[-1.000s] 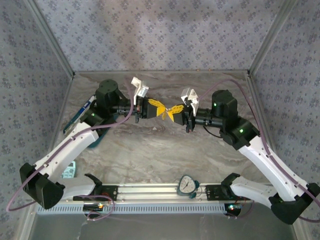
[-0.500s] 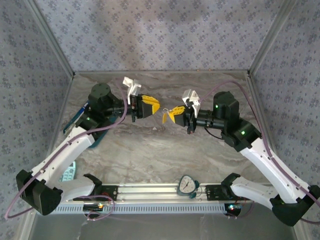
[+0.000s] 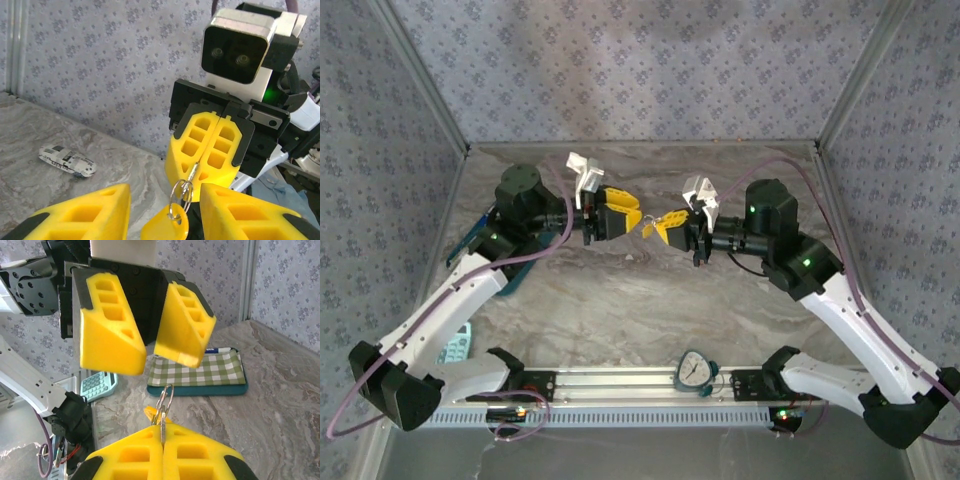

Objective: Remove the keys from the keyring

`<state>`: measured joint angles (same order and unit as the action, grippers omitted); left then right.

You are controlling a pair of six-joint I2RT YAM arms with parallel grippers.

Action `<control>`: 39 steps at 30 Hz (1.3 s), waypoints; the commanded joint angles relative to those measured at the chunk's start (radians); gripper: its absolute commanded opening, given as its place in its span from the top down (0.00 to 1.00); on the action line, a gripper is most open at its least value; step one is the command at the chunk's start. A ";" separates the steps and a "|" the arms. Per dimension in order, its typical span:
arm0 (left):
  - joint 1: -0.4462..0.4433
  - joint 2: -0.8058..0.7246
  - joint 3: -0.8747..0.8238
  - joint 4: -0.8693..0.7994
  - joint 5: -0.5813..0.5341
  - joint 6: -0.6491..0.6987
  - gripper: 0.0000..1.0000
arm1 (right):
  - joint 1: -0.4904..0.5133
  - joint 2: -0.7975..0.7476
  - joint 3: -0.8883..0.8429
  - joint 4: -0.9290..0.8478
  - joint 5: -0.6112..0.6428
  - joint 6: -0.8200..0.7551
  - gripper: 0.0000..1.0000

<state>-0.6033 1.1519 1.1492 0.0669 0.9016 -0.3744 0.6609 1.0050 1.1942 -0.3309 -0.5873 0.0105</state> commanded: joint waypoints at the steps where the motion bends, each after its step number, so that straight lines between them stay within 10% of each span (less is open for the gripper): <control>1: -0.015 0.017 0.045 -0.022 0.033 0.034 0.58 | 0.008 0.007 0.036 -0.008 0.000 -0.011 1.00; 9: -0.031 0.035 0.069 -0.039 0.043 0.049 0.63 | 0.009 0.012 0.042 -0.013 -0.001 -0.017 1.00; 17: -0.032 0.027 0.058 -0.031 0.040 0.055 0.99 | 0.008 0.009 0.039 -0.015 0.008 -0.020 1.00; 39: 0.010 -0.067 -0.054 0.090 -0.056 -0.023 0.92 | 0.003 -0.039 0.010 0.021 0.043 -0.014 1.00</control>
<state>-0.5953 1.1088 1.1038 0.1093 0.8627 -0.3809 0.6674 0.9787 1.2011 -0.3283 -0.5568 0.0074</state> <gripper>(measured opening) 0.072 0.051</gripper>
